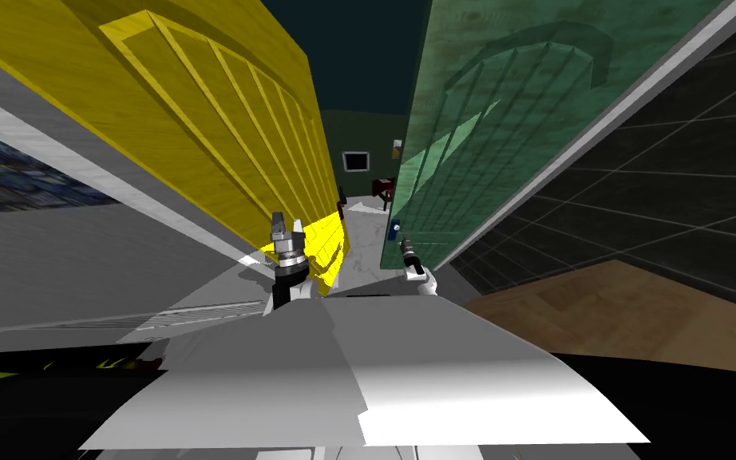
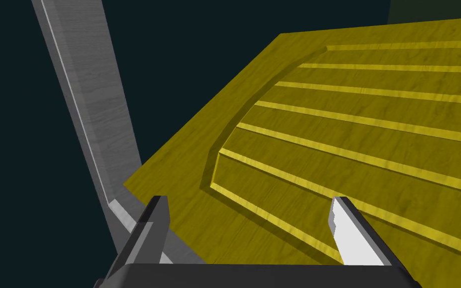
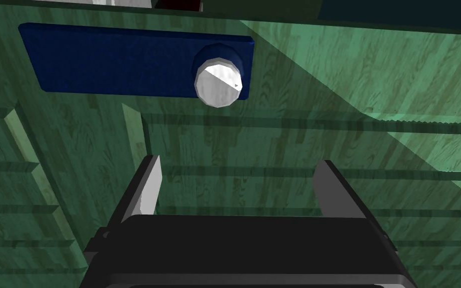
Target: Push the door open
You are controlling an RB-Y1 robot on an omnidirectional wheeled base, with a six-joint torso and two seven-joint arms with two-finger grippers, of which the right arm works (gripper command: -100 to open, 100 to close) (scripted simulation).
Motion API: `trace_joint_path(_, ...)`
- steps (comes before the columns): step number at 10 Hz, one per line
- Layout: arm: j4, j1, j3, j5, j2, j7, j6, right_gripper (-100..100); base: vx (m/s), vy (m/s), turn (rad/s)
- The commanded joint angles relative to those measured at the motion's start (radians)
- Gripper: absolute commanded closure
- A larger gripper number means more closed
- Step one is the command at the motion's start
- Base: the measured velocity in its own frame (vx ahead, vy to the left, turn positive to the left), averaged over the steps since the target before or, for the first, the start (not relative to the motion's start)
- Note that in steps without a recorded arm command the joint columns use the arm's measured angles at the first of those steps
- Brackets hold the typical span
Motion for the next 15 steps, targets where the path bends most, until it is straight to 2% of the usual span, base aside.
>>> trace_joint_path(1, 0.007, -0.003, -0.004, 0.0, 0.001, 0.002, -0.006, -100, 0.081, 0.006, 0.017)
trace_joint_path(9, 0.032, -0.015, -0.019, 0.0, 0.006, 0.01, -0.027, -100, 0.187, -0.007, 0.018)
trace_joint_path(10, 0.032, -0.015, -0.019, 0.0, 0.006, 0.01, -0.027, 100, -0.015, 0.001, -0.004)
trace_joint_path(15, 0.032, -0.015, -0.019, 0.0, 0.006, 0.01, -0.027, 100, -0.02, 0.001, -0.001)
